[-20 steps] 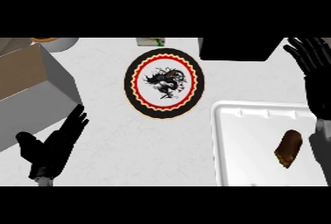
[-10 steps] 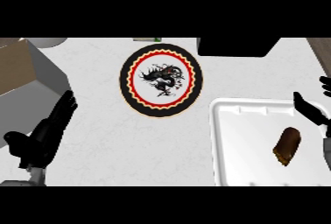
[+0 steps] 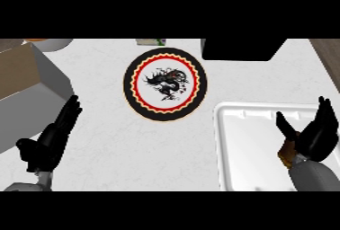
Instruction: Pick the sweet potato from the tray and place it in the plate
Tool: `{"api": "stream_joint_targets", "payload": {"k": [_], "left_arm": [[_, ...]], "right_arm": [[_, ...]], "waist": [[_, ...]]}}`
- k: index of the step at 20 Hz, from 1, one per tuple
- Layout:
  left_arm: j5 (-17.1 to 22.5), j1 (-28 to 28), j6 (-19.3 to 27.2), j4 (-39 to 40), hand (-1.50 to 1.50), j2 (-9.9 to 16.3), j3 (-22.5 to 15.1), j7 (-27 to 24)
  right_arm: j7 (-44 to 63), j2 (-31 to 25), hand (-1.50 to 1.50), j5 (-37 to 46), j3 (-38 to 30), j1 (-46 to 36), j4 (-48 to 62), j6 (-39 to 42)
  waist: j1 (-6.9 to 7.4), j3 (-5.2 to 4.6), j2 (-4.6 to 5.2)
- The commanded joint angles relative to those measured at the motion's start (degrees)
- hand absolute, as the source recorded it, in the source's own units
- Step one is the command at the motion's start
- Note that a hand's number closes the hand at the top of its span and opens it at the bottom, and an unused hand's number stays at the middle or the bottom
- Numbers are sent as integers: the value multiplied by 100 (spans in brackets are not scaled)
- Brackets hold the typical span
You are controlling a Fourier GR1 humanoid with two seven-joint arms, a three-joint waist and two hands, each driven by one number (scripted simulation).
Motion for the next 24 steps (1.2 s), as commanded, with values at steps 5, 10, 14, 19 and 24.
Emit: {"api": "stream_joint_targets", "payload": {"k": [5,10,14,19,24], "left_arm": [[-22,-12,-4,278,0,19,144,-185],[-17,-50,-47,340,0,-9,127,-207],[-17,-103,-51,400,0,-89,103,-242],[-76,-24,-34,479,0,-107,114,-334],[-15,-43,-116,584,0,-45,244,-358]], "right_arm": [[1939,568,-150,2233,-535,-203,620,649],[3176,792,-150,2838,-569,-305,604,2156],[4325,1237,-150,3327,-492,-581,477,3189],[5312,1728,-150,3848,-429,-693,-185,4346],[5710,1801,-150,4184,-716,-685,-734,5239]], "waist": [[-156,12,-41],[-170,7,-51],[-107,32,-43],[-196,56,-94],[-234,73,-89]]}}
